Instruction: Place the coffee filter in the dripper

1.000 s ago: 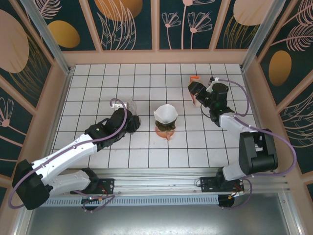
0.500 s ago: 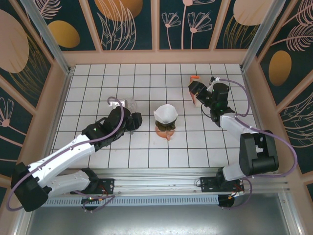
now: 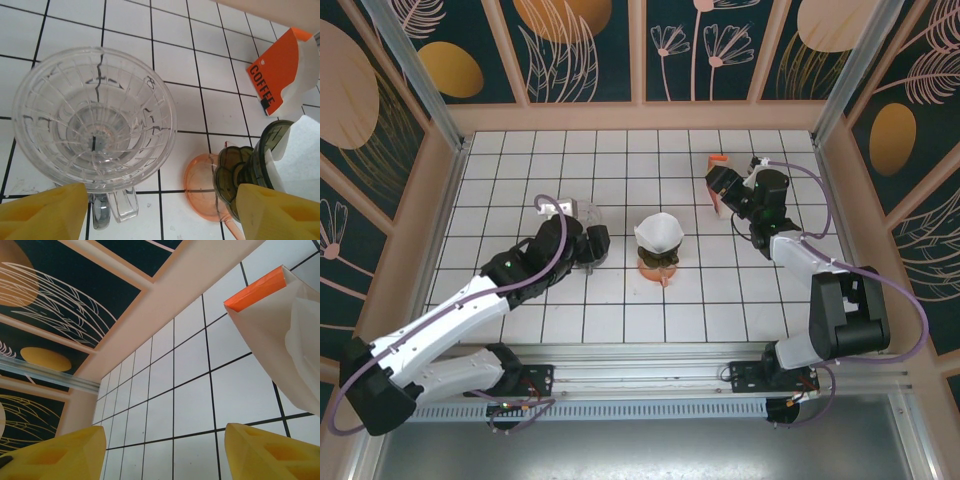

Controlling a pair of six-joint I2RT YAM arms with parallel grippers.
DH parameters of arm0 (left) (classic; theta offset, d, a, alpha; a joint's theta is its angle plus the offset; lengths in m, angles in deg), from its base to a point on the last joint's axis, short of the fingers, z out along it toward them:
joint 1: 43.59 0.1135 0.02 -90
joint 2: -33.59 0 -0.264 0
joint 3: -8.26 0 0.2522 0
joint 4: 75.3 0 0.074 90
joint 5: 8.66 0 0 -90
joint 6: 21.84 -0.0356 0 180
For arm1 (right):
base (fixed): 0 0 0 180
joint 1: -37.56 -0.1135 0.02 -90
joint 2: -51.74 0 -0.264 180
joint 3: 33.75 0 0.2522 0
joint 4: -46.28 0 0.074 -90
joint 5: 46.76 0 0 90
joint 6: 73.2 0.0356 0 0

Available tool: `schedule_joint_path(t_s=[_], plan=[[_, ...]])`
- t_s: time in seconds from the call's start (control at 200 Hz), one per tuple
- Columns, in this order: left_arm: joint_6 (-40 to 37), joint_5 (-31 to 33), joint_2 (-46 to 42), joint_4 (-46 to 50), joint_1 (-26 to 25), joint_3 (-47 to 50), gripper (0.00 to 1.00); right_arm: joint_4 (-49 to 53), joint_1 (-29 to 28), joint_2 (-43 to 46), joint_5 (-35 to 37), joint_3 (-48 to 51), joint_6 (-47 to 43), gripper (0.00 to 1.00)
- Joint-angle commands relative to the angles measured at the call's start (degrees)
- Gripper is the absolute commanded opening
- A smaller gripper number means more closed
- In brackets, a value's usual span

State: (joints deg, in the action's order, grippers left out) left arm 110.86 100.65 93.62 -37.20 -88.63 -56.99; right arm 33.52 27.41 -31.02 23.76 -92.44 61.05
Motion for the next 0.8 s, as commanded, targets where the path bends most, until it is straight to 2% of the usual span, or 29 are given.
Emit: schedule_joint_path(t_s=[0.0,0.125,0.15,0.165,0.33,0.475,0.655,0.796], plan=[[-1.5,3.0,-2.0,1.6,-0.3,-3.9,0.80,0.3,0.4,1.9,1.0,-1.0,-0.2,0.65],[-3.3,5.2,-2.8,2.0,-0.3,-7.6,0.87,1.1,0.5,2.7,1.7,-1.0,-0.5,0.65],[-3.8,5.7,-2.8,2.0,-0.2,-8.1,0.97,1.3,0.6,3.0,1.9,-1.0,-0.6,0.65],[-4.2,6.0,-2.8,1.9,-0.3,-8.4,0.98,1.5,0.6,3.1,2.0,-0.9,-0.6,0.65],[-8.6,9.5,-1.9,-0.3,-0.2,-10.7,0.99,4.6,1.3,5.0,2.7,-1.3,-1.5,0.65],[-11.9,11.9,-1.9,-6.3,-0.2,-8.9,0.99,9.8,1.3,7.3,4.2,-2.4,-3.4,0.65],[-13.9,14.3,-0.6,-11.1,-0.2,-5.8,0.99,19.5,1.4,8.8,9.7,-5.3,-8.6,0.64],[-14.6,14.2,-0.6,-13.3,-0.2,-2.3,0.97,27.2,1.6,5.3,13.5,-10.5,-14.0,0.58]])
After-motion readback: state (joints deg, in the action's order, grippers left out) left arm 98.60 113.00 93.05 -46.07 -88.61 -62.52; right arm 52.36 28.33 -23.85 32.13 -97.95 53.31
